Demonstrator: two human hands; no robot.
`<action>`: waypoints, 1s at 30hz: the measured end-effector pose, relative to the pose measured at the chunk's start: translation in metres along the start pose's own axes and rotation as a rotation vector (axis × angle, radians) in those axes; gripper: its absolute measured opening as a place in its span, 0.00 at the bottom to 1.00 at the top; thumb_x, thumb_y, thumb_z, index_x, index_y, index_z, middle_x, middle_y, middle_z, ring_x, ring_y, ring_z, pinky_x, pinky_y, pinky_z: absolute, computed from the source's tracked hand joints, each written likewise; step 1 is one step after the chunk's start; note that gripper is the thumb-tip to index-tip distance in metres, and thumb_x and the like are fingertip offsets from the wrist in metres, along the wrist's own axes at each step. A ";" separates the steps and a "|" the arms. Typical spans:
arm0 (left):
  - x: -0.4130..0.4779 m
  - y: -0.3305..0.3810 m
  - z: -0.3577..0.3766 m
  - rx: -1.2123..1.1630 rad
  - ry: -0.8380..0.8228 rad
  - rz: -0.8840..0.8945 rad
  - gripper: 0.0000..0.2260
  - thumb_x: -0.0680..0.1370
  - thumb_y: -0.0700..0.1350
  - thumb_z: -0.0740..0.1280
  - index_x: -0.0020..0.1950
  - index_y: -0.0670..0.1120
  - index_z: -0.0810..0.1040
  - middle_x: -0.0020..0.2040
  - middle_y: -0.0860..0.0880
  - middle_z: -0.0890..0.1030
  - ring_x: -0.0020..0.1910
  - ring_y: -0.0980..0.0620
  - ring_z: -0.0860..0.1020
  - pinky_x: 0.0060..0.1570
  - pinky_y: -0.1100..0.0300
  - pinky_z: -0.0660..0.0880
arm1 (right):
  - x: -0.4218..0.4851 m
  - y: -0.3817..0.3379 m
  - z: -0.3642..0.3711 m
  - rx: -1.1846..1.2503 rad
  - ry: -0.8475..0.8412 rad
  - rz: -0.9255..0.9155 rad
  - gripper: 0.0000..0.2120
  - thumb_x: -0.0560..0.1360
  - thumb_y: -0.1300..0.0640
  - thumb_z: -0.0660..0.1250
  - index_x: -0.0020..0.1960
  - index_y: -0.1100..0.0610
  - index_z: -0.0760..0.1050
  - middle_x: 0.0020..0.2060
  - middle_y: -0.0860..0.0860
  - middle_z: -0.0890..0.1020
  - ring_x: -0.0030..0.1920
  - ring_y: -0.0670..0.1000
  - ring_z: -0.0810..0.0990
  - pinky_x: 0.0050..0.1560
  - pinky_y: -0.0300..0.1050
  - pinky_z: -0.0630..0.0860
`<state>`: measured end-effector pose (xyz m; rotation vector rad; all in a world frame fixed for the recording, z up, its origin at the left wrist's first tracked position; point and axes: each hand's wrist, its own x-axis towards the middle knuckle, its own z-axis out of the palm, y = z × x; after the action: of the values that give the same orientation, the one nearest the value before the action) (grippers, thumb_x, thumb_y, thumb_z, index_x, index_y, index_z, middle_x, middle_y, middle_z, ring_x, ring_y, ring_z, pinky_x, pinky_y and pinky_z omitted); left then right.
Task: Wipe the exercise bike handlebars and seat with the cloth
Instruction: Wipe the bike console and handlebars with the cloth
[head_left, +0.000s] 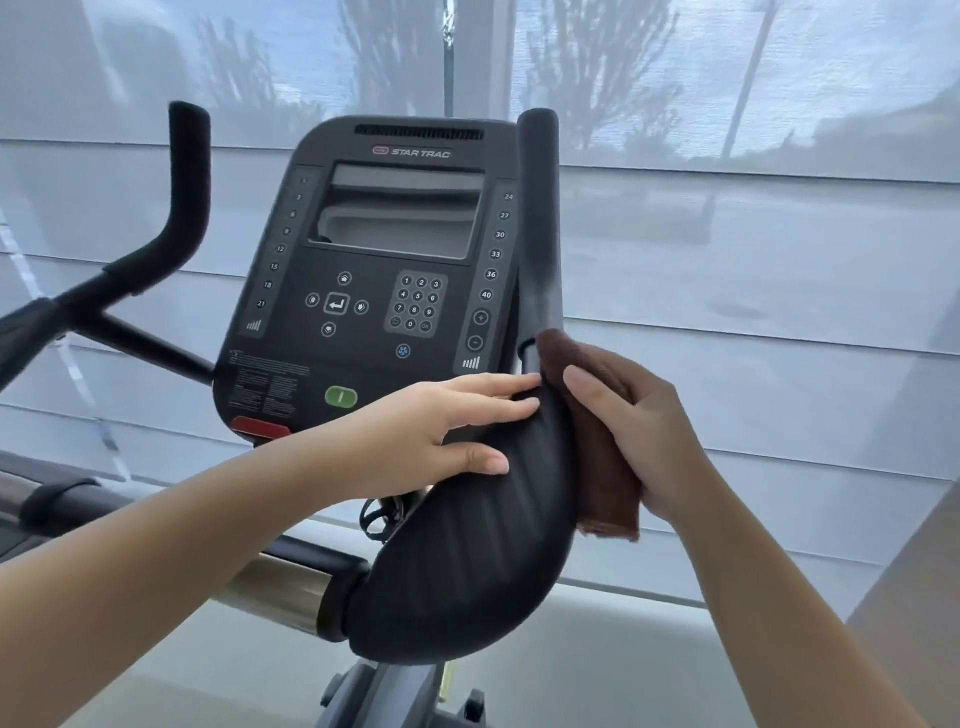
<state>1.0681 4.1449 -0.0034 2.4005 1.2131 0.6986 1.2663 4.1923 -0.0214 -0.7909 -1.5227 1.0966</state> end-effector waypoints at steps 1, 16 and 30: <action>0.000 0.001 0.000 -0.003 0.001 -0.002 0.26 0.74 0.45 0.68 0.68 0.54 0.61 0.68 0.64 0.61 0.68 0.69 0.58 0.67 0.72 0.55 | -0.007 -0.002 0.001 -0.040 -0.006 -0.017 0.10 0.73 0.57 0.68 0.52 0.48 0.80 0.52 0.49 0.83 0.53 0.46 0.80 0.54 0.42 0.76; -0.049 0.009 0.023 0.169 0.253 0.068 0.18 0.76 0.51 0.64 0.66 0.52 0.72 0.68 0.61 0.67 0.67 0.60 0.66 0.64 0.61 0.64 | -0.064 -0.014 0.026 -0.131 0.256 -0.016 0.10 0.72 0.58 0.69 0.49 0.44 0.80 0.47 0.43 0.84 0.51 0.44 0.81 0.56 0.44 0.76; -0.088 0.040 0.057 0.388 0.412 0.007 0.18 0.73 0.46 0.62 0.58 0.39 0.78 0.58 0.42 0.78 0.58 0.41 0.76 0.59 0.54 0.64 | -0.129 -0.014 0.051 -0.457 0.314 -0.059 0.16 0.72 0.53 0.69 0.58 0.41 0.75 0.48 0.49 0.71 0.47 0.44 0.76 0.52 0.27 0.69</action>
<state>1.0818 4.0449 -0.0518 2.6508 1.6319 1.0866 1.2475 4.0586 -0.0567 -1.1605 -1.5287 0.5481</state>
